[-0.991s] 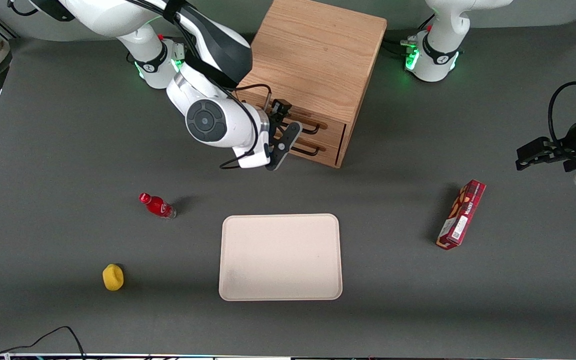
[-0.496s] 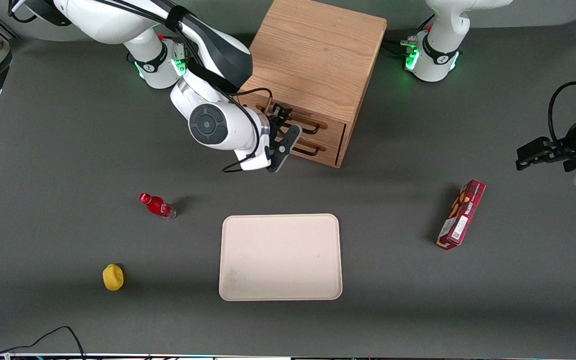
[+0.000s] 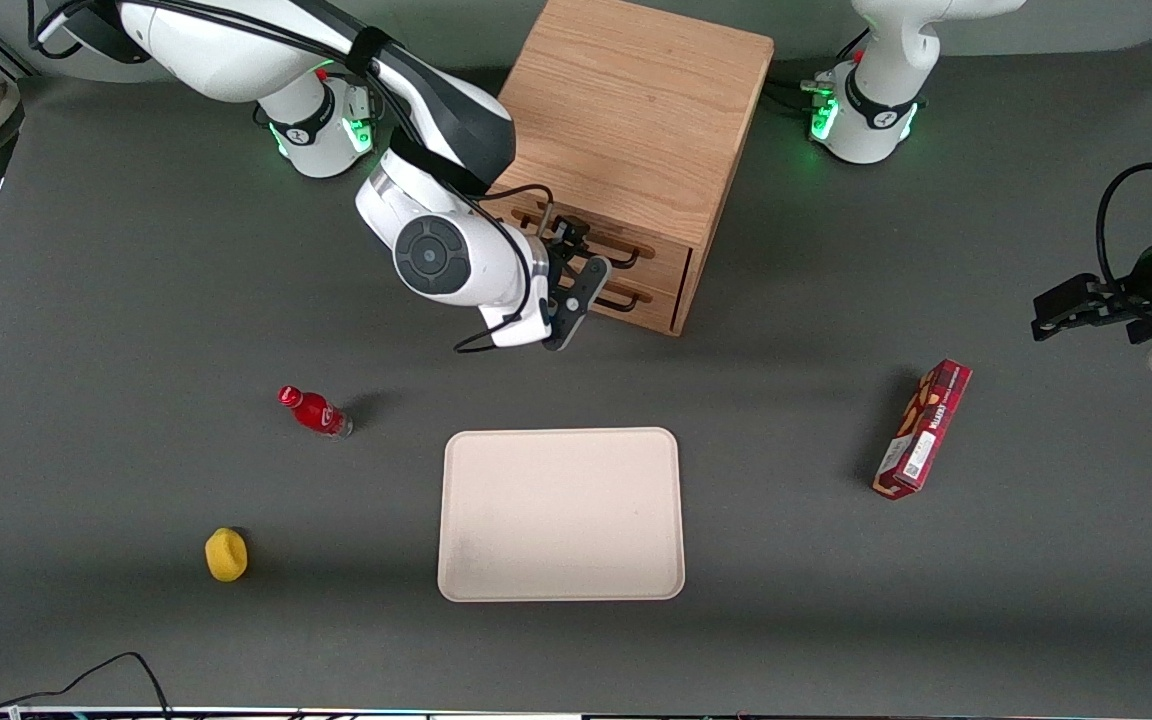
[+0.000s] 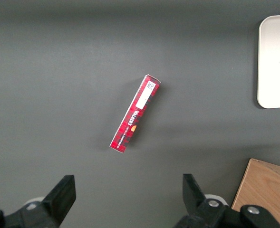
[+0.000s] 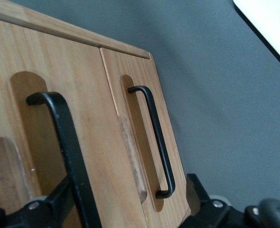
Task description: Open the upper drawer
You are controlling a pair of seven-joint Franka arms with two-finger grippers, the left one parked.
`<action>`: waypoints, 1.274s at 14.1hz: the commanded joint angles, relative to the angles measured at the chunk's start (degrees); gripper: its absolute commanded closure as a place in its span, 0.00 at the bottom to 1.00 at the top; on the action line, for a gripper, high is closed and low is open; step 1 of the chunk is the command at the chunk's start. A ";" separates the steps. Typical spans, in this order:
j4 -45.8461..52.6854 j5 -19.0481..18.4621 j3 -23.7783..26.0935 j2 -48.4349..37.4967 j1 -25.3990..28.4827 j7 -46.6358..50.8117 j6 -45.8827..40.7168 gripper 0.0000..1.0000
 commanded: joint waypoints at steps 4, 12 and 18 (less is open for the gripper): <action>5.99 -4.17 -0.50 4.17 -0.26 -0.13 0.60 0.00; 11.70 -4.17 -4.81 6.98 -0.26 -0.57 -0.89 0.00; 18.21 -6.19 -5.77 10.24 -0.26 -0.75 -4.06 0.00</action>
